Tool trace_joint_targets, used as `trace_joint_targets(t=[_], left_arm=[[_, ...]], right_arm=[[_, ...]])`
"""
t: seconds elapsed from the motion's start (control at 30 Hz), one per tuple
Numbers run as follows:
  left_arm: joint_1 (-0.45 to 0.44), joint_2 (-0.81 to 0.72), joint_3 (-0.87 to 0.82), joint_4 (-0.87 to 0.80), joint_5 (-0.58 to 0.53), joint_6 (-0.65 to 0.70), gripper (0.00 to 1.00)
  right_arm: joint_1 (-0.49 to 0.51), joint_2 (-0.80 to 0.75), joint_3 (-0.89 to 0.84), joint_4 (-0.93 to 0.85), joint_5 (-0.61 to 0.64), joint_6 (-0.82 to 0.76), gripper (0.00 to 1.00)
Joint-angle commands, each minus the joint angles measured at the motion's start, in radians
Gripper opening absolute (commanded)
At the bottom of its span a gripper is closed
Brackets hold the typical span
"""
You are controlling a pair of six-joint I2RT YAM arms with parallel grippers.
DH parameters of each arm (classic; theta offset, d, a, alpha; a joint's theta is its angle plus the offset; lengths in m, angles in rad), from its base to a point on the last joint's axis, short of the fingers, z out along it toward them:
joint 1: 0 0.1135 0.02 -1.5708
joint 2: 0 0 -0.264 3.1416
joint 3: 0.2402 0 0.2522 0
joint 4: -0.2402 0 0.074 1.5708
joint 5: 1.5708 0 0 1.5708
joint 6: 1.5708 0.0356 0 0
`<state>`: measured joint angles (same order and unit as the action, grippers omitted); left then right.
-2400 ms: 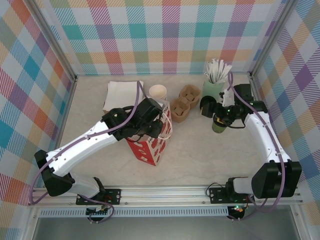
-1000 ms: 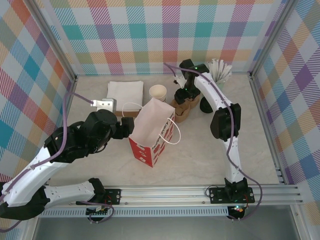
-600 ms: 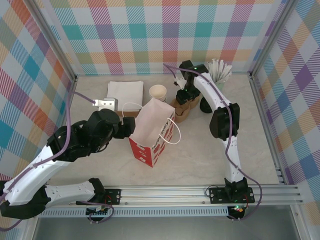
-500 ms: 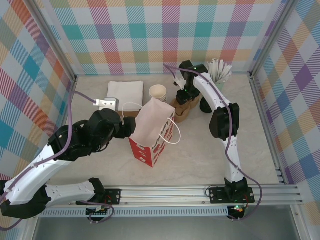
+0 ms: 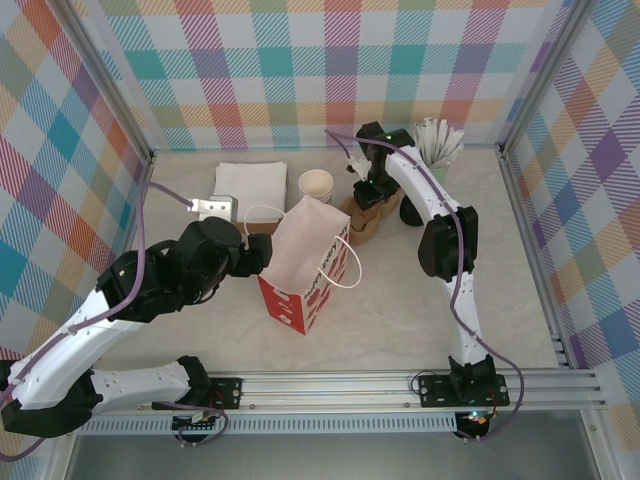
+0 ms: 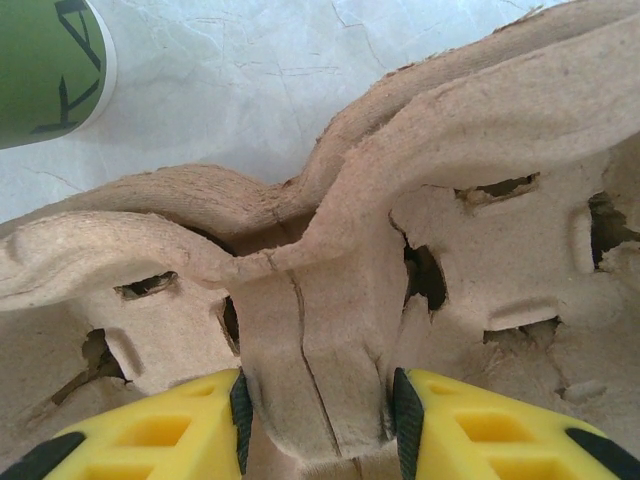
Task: Pack the takeout coffee
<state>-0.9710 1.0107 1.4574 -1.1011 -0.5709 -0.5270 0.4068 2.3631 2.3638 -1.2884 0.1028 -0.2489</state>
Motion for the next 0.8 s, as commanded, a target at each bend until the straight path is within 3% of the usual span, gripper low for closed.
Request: trace_joint_targets(t=[0.0, 0.77], left_arm=[[-0.005, -0.004, 0.017, -0.023, -0.03, 0.012, 0.89], [-0.006, 0.006, -0.01, 0.003, -0.015, 0.01, 0.89]], right_arm=[[0.006, -0.044, 0.028, -0.037, 0.012, -0.01, 0.43], [0.006, -0.108, 0.025, -0.058, 0.029, -0.012, 0.39]])
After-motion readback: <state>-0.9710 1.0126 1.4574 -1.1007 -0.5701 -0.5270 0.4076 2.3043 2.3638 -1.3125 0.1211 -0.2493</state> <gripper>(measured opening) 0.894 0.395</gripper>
